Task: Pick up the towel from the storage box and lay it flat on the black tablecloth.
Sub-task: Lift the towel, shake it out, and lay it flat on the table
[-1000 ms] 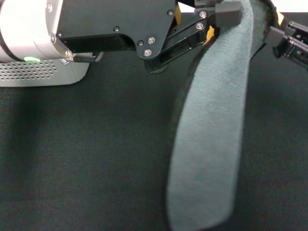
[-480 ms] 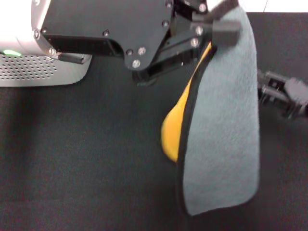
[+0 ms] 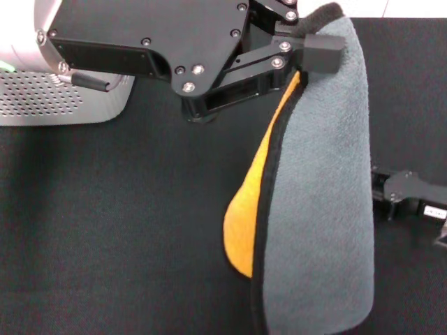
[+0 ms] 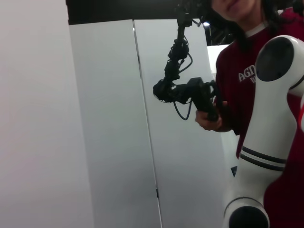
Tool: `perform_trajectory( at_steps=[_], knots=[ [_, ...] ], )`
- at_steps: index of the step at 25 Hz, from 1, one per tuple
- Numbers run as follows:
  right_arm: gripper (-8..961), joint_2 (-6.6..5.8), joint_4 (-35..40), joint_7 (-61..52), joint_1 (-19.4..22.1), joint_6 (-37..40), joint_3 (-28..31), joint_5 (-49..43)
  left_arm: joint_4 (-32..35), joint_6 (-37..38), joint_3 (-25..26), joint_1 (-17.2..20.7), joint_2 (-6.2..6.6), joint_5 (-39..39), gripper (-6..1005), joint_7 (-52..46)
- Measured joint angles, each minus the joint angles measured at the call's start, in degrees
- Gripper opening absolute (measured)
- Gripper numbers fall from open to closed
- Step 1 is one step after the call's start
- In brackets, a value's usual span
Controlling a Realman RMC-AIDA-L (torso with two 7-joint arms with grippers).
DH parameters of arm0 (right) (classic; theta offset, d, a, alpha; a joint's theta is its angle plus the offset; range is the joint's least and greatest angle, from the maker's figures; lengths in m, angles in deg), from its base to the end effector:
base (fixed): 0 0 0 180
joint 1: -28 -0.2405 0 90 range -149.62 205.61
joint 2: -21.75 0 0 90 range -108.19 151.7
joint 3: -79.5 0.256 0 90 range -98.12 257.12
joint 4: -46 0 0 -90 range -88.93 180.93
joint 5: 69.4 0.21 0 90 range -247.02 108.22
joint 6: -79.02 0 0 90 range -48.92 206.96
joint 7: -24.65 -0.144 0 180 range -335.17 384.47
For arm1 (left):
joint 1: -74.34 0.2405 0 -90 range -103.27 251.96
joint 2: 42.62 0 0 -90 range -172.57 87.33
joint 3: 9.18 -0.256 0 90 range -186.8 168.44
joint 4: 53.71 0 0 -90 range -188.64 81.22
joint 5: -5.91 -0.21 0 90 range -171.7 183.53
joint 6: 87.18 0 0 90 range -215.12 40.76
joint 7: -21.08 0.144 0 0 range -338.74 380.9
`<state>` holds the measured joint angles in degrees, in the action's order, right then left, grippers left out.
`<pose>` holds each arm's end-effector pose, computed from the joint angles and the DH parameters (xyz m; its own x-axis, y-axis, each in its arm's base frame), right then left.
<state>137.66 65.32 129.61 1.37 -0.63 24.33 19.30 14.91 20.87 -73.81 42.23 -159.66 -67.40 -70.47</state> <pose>0.2931 0.3063 -0.0351 0.6084 -0.4975 -0.6184 -0.6668 -0.7430 -0.0583 -0.0824 0.2976 0.0721 0.6245 -0.1342 0.7694 -0.2444 -0.9692 0.0293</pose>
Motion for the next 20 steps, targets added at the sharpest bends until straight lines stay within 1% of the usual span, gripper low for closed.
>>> perform_trajectory(
  at_steps=[1, 3, 6, 9, 11, 12, 14, 15, 16, 18, 20],
  knots=[
    [542, 0.01, 0.1, 0.0, -0.1, 1.5, -1.2, 0.0, -0.2, -0.2, 0.0, 0.0, -0.05, -0.1, 36, 0.0],
    [540, 0.06, 1.0, 1.4, -0.1, 1.8, -4.0, 0.1, -0.7, -0.4, 0.2, 0.0, -0.11, -0.3, 36, 0.1],
    [536, 0.27, 3.7, 5.3, 0.9, -2.6, -7.6, 0.5, -0.9, -0.5, 1.1, -0.2, -0.37, -1.2, 36, 0.0],
    [533, 0.25, 7.7, 7.0, 3.0, -7.5, -8.5, 1.4, -0.9, -0.5, 1.6, -0.2, -0.53, -1.8, 36, -0.1],
    [531, -0.05, 11.5, 6.7, 5.1, -9.9, -8.3, 3.0, -0.9, -0.5, 1.6, -0.3, -0.55, -1.9, 36, -0.2],
    [530, -0.34, 14.7, 6.1, 6.6, -10.2, -8.1, 3.7, -0.9, -0.5, 1.6, -0.3, -0.56, -1.9, 36, -0.2],
    [528, -0.58, 21.7, 5.1, 9.8, -9.0, -8.0, 4.2, -0.9, -0.6, 1.6, -0.3, -0.56, -1.9, 36, -0.2],
    [527, -0.64, 24.1, 4.9, 10.8, -7.7, -7.9, 4.0, -0.9, -0.6, 1.6, -0.3, -0.56, -1.9, 36, -0.2],
    [526, -0.75, 28.8, 4.9, 12.9, -4.7, -7.9, 3.2, -1.0, -0.6, 1.7, -0.2, -0.56, -1.8, 36, -0.2],
    [523, -0.97, 34.8, 5.5, 14.7, 0.0, -7.9, 2.5, -0.9, -0.6, 2.3, -0.2, -0.6, -1.8, 36, -0.3],
    [521, -1.13, 40.2, 5.6, 16.1, 2.8, -8.0, 2.3, -1.2, -0.6, 3.0, -0.2, -0.74, -1.9, 36, -0.4]
  ],
)
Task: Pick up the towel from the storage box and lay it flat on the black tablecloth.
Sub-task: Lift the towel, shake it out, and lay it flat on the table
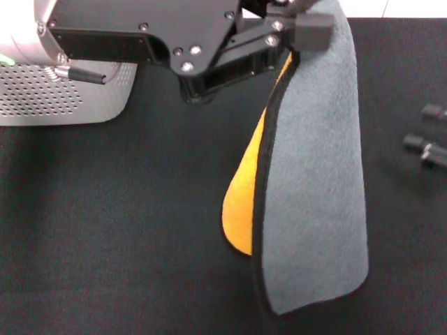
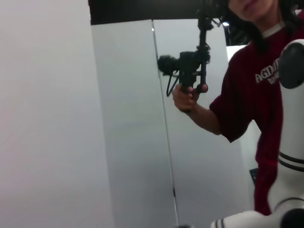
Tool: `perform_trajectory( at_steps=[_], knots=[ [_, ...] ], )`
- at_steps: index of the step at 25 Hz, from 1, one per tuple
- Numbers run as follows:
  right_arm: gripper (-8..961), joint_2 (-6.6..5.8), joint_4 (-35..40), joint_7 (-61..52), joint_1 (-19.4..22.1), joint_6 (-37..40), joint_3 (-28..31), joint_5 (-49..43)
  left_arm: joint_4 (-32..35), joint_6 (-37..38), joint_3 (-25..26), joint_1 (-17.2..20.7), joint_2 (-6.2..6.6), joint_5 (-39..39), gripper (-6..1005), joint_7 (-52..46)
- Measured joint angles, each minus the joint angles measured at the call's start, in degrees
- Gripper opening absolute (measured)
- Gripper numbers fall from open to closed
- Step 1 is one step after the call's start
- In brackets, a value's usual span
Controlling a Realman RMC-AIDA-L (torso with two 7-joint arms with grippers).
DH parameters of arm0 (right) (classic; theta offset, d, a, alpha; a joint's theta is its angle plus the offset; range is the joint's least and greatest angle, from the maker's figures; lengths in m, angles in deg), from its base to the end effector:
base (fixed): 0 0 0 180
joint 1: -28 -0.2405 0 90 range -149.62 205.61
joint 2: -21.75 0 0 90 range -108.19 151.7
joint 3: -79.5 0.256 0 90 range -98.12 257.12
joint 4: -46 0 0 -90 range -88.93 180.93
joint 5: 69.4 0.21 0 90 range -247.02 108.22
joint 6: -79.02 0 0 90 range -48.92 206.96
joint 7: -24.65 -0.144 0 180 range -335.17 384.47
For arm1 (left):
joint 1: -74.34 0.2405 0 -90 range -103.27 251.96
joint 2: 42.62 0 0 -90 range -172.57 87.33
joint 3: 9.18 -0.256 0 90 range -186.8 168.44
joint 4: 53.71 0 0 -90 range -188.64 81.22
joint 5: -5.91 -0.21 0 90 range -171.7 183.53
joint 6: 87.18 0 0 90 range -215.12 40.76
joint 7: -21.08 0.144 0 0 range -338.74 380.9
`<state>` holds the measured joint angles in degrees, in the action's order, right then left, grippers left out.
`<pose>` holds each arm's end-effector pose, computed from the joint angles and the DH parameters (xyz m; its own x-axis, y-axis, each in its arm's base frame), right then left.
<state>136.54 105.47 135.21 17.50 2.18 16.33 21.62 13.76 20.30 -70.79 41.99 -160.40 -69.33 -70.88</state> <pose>0.2785 0.3069 0.0550 0.9002 -0.0271 -0.4347 -0.2677 -0.8217 -0.5031 -0.0877 0.3046 0.0735 0.6265 -0.1165 0.7707 -0.1910 -0.9816 0.0069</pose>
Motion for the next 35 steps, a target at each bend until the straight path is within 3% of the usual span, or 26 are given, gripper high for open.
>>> perform_trajectory(
  at_steps=[5, 13, 25, 35],
  knots=[
    [516, 0.37, 22.9, -10.3, 5.4, 3.2, -1.5, -6.4, -1.0, -0.2, 1.5, -0.6, -0.29, -0.1, 36, -0.4],
    [507, 0.5, 33.8, -14.7, 8.3, 1.9, -10.7, -6.2, -2.4, -1.8, 1.7, -0.6, -0.25, -0.3, 36, 0.0],
    [476, 0.53, 33.6, -8.1, 8.1, 3.6, -15.1, -1.0, -2.5, -1.8, 1.7, -0.7, 0.19, -0.3, 36, 0.6],
    [424, 0.53, 21.1, -5.2, 0.6, 4.9, -14.4, -0.2, -2.5, -1.8, 1.7, -2.0, 0.0, -0.1, 37, 1.9]
  ],
)
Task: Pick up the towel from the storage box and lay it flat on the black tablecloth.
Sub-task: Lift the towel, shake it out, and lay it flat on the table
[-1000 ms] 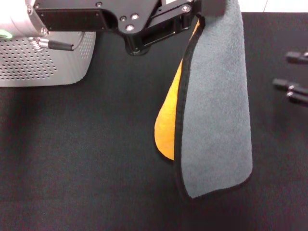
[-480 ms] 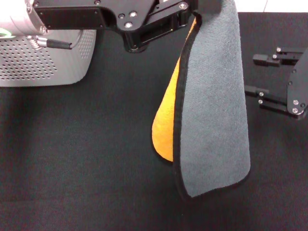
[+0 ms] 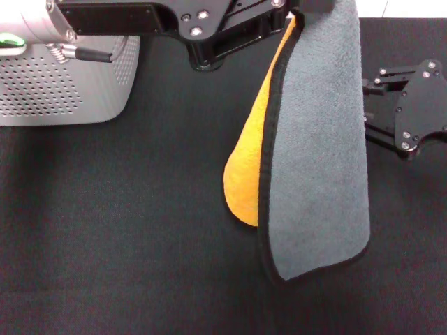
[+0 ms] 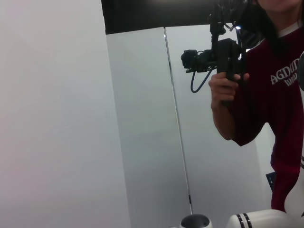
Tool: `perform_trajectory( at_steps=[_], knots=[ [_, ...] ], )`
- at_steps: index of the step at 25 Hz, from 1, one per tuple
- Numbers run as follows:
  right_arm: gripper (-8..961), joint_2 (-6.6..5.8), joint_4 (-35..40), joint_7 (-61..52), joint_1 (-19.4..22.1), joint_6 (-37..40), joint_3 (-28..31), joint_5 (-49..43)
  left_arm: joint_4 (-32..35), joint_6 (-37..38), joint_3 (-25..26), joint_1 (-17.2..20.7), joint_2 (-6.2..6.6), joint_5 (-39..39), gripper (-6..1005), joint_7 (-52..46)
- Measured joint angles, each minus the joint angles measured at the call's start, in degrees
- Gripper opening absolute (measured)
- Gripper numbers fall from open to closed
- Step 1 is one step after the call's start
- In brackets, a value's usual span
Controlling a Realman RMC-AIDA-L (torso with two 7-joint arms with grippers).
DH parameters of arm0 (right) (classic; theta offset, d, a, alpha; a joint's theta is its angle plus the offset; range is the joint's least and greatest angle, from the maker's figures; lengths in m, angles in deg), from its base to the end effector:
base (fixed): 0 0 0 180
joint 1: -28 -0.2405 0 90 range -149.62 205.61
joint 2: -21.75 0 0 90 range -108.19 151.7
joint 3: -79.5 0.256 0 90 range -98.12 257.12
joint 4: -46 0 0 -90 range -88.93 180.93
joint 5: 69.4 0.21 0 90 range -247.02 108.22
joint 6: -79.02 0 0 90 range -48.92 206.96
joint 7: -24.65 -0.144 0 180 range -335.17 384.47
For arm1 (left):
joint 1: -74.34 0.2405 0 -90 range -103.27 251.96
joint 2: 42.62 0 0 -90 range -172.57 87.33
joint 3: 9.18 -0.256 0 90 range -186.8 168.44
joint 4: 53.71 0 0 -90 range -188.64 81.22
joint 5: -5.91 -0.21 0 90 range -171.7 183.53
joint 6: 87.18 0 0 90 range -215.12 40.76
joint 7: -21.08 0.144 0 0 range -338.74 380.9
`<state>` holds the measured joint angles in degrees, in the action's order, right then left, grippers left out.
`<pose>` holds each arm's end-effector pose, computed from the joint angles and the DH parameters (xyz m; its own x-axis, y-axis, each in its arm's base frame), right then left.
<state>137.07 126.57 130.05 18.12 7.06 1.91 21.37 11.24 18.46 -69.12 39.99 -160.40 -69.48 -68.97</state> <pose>0.1828 0.3110 0.0419 0.9087 0.2333 -0.3460 0.0335 -0.8672 -0.4968 -0.0840 0.3169 0.0747 0.6063 -0.1369 0.7833 -0.1737 -0.9841 -0.0376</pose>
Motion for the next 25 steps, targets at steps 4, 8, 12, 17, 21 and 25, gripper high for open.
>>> perform_trajectory(
  at_steps=[4, 8, 12, 17, 21, 25],
  knots=[
    [363, 0.0, -2.4, 0.4, -1.3, 0.1, 0.1, 0.0, -0.2, 0.0, 0.0, 0.0, 0.01, 0.0, 37, 0.0],
    [337, 0.0, -5.1, 3.2, -2.0, 0.1, 0.0, 1.4, -0.5, 0.0, 0.0, -0.2, 0.01, 0.0, 37, 0.3],
    [274, 0.0, -7.1, 5.1, -2.8, 0.1, -0.1, 2.7, -0.6, 0.0, 0.0, -0.2, -0.02, 0.0, 37, 0.3],
    [213, 0.0, -9.4, 5.9, -4.5, 0.1, -0.2, 3.1, -0.6, 0.0, -0.1, -0.2, -0.09, -0.1, 37, 0.1],
    [213, 0.03, -11.4, 6.3, -6.2, 0.0, -0.3, 3.1, -0.7, 0.0, -0.4, -0.2, -0.23, -0.1, 37, 0.1],
    [212, 0.07, -12.8, 6.7, -7.5, -0.4, -0.9, 3.9, -1.4, 0.0, -0.4, -0.2, -0.24, -0.1, 37, 0.3]
  ],
)
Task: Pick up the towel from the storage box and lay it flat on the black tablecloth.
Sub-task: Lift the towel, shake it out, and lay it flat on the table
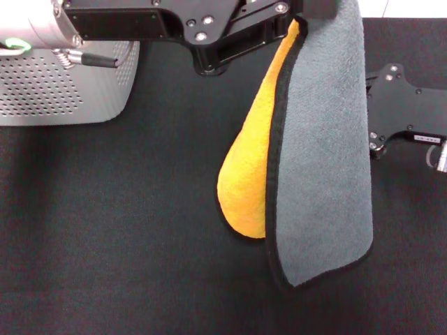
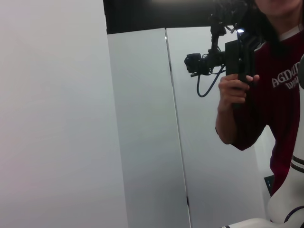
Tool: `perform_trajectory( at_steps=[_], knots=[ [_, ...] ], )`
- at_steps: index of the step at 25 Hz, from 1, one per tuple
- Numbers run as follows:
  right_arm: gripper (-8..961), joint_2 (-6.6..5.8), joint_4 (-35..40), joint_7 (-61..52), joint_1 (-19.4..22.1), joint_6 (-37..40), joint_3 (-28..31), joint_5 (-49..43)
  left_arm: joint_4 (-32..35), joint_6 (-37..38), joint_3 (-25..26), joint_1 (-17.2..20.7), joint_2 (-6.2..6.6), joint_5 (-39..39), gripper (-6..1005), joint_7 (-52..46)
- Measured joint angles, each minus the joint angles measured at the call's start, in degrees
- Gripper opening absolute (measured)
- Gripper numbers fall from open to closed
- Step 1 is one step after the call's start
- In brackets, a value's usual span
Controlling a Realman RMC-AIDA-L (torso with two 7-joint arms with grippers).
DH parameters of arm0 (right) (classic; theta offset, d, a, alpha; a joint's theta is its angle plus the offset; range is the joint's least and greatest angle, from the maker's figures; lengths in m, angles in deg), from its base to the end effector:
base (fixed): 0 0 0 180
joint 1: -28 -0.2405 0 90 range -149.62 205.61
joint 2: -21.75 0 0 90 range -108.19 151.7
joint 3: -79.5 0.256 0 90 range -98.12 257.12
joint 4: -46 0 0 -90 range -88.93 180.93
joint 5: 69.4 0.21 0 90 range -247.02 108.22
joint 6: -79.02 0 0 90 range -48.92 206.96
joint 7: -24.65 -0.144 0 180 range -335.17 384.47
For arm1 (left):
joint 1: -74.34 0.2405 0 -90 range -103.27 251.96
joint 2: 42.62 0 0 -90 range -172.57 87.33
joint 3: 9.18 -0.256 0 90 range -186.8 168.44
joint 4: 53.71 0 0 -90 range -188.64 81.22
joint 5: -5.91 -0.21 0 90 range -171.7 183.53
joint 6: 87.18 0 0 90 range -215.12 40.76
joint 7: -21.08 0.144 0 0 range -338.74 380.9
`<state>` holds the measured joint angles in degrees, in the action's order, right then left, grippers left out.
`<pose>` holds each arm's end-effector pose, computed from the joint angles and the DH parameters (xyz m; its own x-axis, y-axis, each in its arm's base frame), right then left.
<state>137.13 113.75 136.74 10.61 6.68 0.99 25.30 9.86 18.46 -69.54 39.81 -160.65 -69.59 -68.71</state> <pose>0.1811 0.3307 0.0160 0.8833 0.2466 -0.3986 0.0502 -0.8953 -0.4426 -0.0853 0.3173 0.0697 0.6052 -0.1161 0.7876 -0.1643 -0.9862 -0.0192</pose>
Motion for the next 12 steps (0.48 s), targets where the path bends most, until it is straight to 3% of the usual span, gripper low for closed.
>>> perform_trajectory(
  at_steps=[12],
  knots=[
    [211, 0.35, -1.1, 0.7, -1.4, -0.5, -0.6, 0.1, -0.8, 0.0, -0.1, -0.4, 0.07, 0.0, 37, 0.1]
  ],
)
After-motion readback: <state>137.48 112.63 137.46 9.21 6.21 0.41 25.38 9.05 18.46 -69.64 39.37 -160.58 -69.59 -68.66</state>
